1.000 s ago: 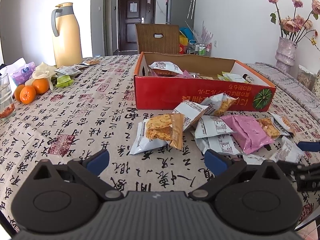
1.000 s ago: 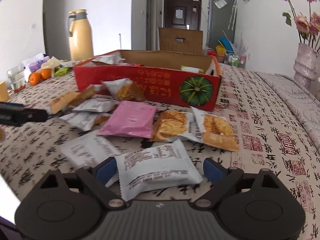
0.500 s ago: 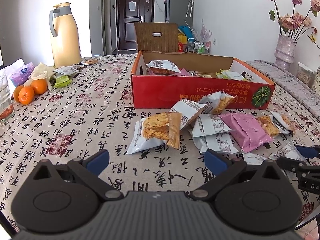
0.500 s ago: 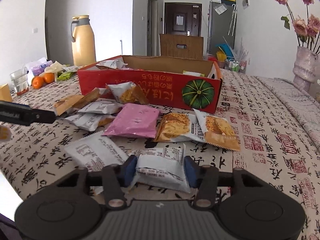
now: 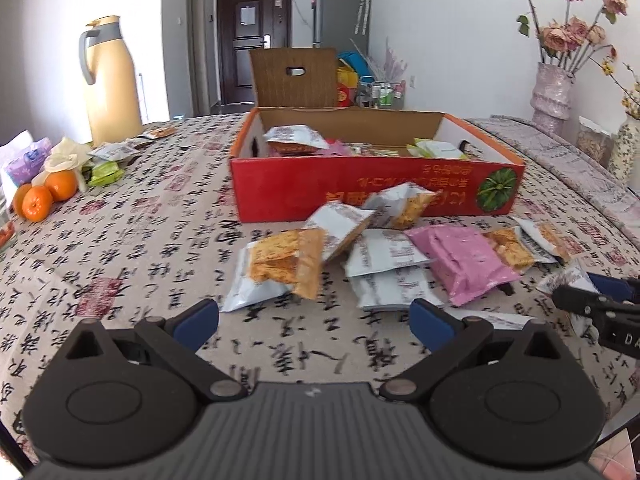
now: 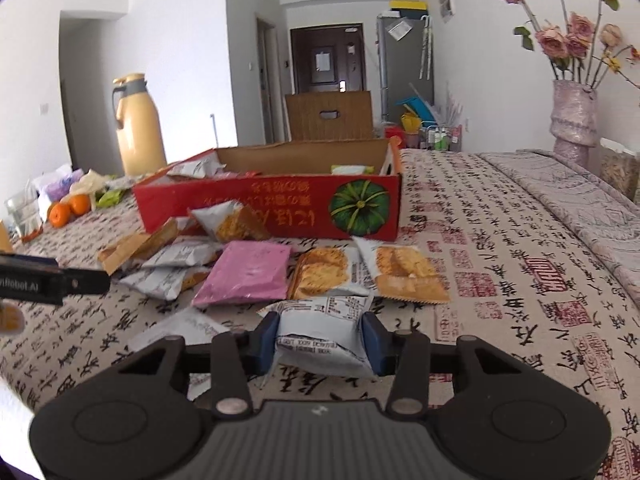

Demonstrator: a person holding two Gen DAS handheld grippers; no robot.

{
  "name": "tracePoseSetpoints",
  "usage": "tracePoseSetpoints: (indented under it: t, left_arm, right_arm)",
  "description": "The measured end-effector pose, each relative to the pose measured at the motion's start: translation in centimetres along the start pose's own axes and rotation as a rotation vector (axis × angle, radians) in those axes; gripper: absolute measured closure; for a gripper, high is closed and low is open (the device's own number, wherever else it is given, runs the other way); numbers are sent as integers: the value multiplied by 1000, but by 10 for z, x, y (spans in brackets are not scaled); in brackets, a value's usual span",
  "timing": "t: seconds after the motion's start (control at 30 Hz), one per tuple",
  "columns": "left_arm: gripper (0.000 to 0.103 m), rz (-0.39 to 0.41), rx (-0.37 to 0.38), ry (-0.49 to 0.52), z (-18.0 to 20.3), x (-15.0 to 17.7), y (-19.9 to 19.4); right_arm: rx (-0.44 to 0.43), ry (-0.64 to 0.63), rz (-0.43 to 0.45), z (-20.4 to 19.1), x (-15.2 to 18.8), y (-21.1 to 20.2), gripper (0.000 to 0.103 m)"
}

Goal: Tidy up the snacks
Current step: 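Grasp a white packet with the right gripper while the left grasps another white packet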

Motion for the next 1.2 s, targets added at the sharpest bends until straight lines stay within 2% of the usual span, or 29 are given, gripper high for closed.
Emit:
tracePoseSetpoints:
  t: [0.43,0.63,0.87,1.03,1.2]
  left_arm:
    - [0,-56,147,78,71,1,2]
    - [0,-87,182,109,98,7,4]
    - [0,-120,182,147,120,13,8]
    - [0,-157,133,152,123,18,17]
    - [3,-158,130,142,123,18,18]
  right_arm:
    - [17,64,64,24,7,-27,59]
    - [6,86,79,36,13,-34,59]
    - [-10,116,84,49,23,-39,59]
    - [-24,130,83,55,27,-39,59]
    - [-36,139,82,55,30,-38,59]
Point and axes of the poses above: each gripper's, at about its wrist camera, not at the fingertips, and y roughly the way its jaws point, z to its right, x to its underside, the point moved 5 cm from there along y, roughly the way its jaws point, and after that the axes turned 8 degrees about -x, right-handed, at the moved point
